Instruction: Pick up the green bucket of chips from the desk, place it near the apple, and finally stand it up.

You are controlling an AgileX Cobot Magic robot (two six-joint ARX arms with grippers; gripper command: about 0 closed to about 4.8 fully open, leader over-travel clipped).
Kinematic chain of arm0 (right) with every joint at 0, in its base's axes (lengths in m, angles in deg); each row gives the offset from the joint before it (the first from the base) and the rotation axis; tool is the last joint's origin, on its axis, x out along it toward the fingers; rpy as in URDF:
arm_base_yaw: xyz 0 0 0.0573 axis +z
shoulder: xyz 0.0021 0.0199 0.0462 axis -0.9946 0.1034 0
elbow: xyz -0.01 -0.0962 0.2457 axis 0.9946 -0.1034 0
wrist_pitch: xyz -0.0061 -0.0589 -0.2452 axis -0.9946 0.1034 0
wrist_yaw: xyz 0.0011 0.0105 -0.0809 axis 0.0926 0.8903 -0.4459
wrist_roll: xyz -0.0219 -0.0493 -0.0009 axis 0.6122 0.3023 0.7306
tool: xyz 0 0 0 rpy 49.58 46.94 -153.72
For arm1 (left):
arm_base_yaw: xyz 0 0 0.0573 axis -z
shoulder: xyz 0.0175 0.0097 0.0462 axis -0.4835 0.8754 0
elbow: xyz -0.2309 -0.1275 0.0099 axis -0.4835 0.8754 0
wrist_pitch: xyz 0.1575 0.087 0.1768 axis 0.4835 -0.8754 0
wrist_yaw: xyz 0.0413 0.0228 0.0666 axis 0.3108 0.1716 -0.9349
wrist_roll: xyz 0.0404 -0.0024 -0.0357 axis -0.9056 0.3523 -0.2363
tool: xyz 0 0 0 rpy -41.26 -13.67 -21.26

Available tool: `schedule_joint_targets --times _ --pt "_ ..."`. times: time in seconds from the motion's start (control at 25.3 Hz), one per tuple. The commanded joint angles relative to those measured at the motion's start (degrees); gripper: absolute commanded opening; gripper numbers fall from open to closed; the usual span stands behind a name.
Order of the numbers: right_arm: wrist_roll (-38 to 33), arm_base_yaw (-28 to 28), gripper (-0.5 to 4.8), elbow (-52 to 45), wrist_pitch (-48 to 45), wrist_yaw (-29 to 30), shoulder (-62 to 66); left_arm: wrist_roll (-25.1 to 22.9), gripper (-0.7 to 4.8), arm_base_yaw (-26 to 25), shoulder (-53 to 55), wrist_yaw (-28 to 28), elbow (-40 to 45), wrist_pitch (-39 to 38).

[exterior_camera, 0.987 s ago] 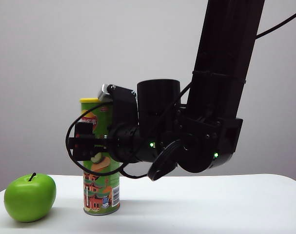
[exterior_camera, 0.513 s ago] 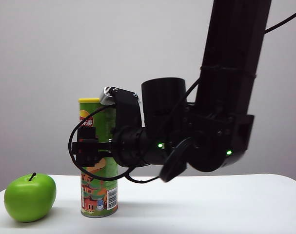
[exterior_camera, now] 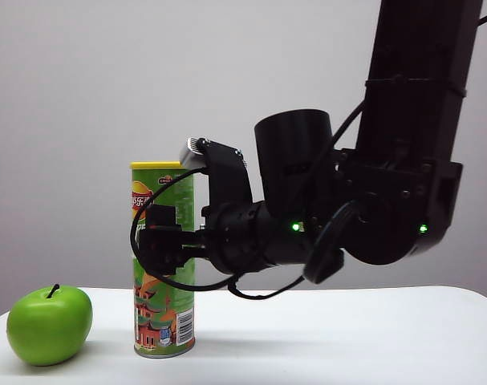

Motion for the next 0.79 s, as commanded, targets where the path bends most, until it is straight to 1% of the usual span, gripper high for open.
schedule_joint_targets --times 0.04,0.28,0.47,0.55,0.63,0.71,0.75,0.79 --pt "-1.3 0.1 4.79 -2.0 0.7 0.8 -2.1 0.1 4.79 0.0 0.0 0.9 -0.1 0.7" --pt "-1.4 0.0 4.79 -9.0 2.4 0.1 -8.4 0.2 4.79 0.0 0.0 0.9 -0.1 0.0" --pt "-1.1 -0.1 4.79 -15.1 2.7 -3.9 -15.8 0.1 4.79 0.0 0.0 0.7 -0.1 -5.3" --pt "-1.1 -0.9 4.79 -18.4 2.7 -6.5 -21.7 0.1 4.79 0.0 -0.1 0.7 -0.2 -7.4" --pt "-1.1 -2.3 4.79 -21.1 2.9 -8.5 -28.4 -1.5 4.79 0.0 -0.2 0.4 -0.2 -9.2" --pt "-1.1 -3.9 4.79 -22.9 3.8 -10.0 -34.2 -2.9 4.79 0.0 -1.3 -1.8 -0.3 -9.8" --pt "-1.1 -5.9 4.79 -24.4 5.9 -12.6 -40.6 -2.6 4.79 0.0 -3.1 -3.3 -0.4 -9.9" --pt "-1.1 -7.0 4.79 -24.9 7.3 -14.1 -43.8 -2.5 4.79 0.0 -4.0 -3.6 -0.7 -10.2"
